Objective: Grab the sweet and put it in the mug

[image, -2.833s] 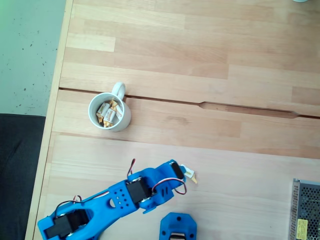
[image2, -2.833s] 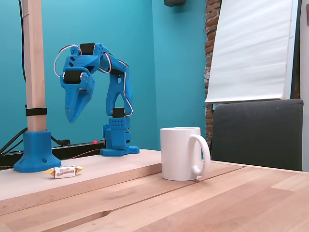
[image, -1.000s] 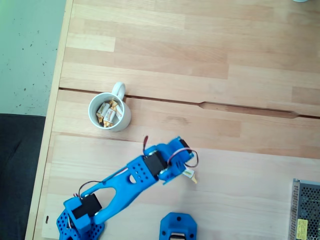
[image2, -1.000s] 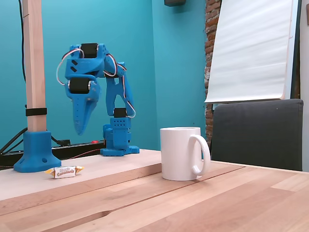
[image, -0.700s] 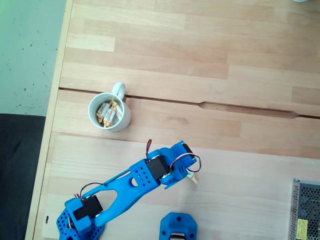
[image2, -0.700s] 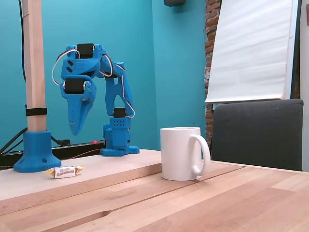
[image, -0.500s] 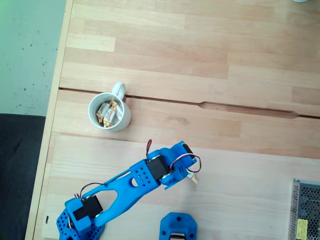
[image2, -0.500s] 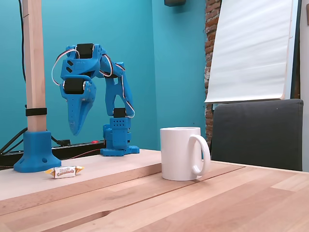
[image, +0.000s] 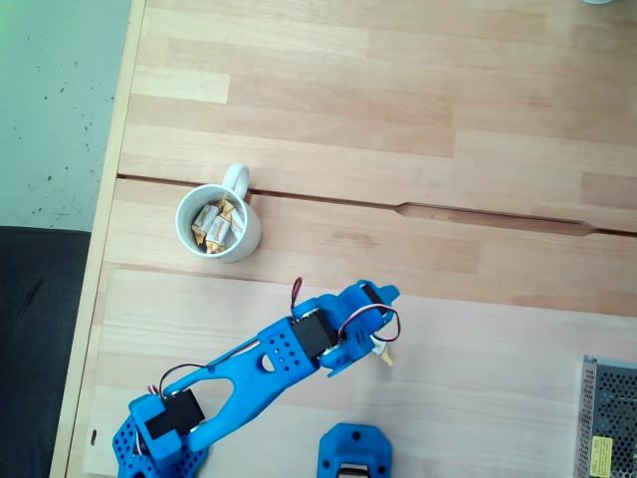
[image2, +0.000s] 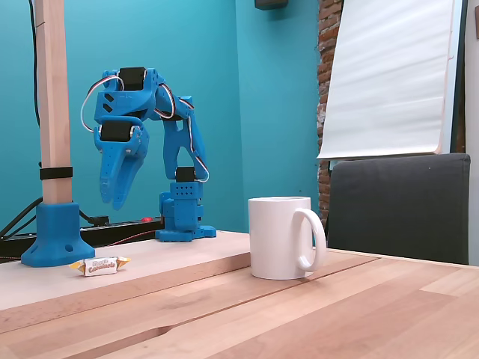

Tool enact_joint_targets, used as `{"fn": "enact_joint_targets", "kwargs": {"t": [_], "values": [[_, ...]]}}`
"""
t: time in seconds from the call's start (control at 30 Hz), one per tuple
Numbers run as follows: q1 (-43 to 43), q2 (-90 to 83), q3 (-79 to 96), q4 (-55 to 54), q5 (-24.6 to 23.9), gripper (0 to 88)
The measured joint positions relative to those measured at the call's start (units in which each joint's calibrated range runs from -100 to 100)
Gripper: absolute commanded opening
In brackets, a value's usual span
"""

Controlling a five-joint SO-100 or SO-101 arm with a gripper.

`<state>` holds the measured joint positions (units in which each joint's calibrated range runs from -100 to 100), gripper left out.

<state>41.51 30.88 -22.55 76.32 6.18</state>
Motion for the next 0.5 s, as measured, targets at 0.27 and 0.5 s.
{"fn": "enact_joint_targets", "kwargs": {"t": [0.27,0.5], "values": [[-0.1,0.0,2.8,0.0,0.1,28.1],[-0.1,0.0,3.5,-0.3,-0.3,28.6]]}}
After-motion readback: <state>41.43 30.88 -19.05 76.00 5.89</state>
